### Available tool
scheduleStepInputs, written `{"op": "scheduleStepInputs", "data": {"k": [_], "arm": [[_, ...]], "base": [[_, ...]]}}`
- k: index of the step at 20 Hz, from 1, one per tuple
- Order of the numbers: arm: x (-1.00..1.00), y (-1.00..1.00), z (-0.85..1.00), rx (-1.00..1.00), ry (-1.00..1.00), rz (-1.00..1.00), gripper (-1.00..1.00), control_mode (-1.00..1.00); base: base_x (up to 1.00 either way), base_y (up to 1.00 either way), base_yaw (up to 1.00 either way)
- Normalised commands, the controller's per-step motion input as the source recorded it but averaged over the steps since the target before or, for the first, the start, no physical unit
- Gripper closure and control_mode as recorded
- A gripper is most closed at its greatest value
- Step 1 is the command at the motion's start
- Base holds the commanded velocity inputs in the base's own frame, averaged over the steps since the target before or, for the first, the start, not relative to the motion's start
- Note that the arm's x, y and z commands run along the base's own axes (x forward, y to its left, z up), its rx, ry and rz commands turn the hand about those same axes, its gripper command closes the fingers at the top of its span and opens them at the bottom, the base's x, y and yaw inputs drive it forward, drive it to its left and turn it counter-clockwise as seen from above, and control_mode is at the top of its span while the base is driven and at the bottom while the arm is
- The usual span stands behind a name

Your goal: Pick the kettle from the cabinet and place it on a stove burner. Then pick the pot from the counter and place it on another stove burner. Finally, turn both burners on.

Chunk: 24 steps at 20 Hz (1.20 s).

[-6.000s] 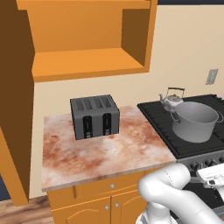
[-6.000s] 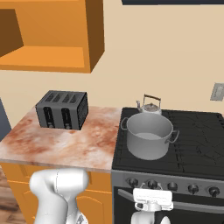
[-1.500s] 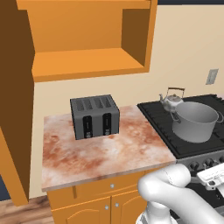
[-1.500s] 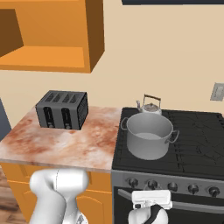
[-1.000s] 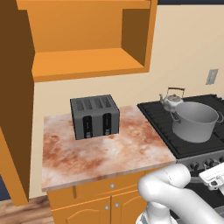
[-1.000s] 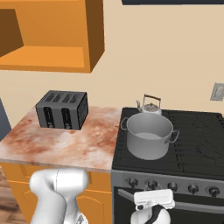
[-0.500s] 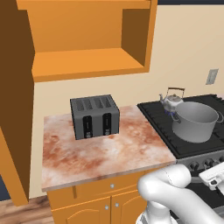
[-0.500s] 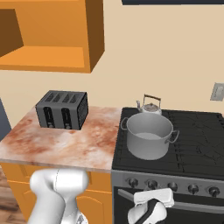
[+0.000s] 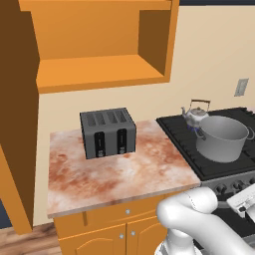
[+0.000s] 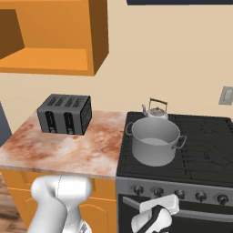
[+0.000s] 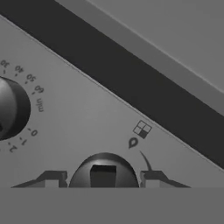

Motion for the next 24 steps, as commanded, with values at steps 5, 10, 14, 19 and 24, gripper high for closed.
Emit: {"op": "scheduleStepInputs", "data": {"k": [5,10,14,19,24], "arm": [[-0.34,-0.18,0.29,-0.21,-0.04,0.08,1.00,-1.00],[-0.32,-0.15,0.29,-0.20,-0.02,0.08,1.00,-1.00],[-0.33,-0.15,0.30,-0.20,-0.03,0.08,1.00,-1.00],[-0.37,-0.06,0.21,-0.22,-0.02,0.06,1.00,-1.00],[-0.16,0.02,0.05,-0.21,0.00,0.02,-1.00,-1.00]], "base": [[0.00,0.00,0.00],[0.00,0.00,0.00],[0.00,0.00,0.00],[0.00,0.00,0.00],[0.00,0.00,0.00]]}}
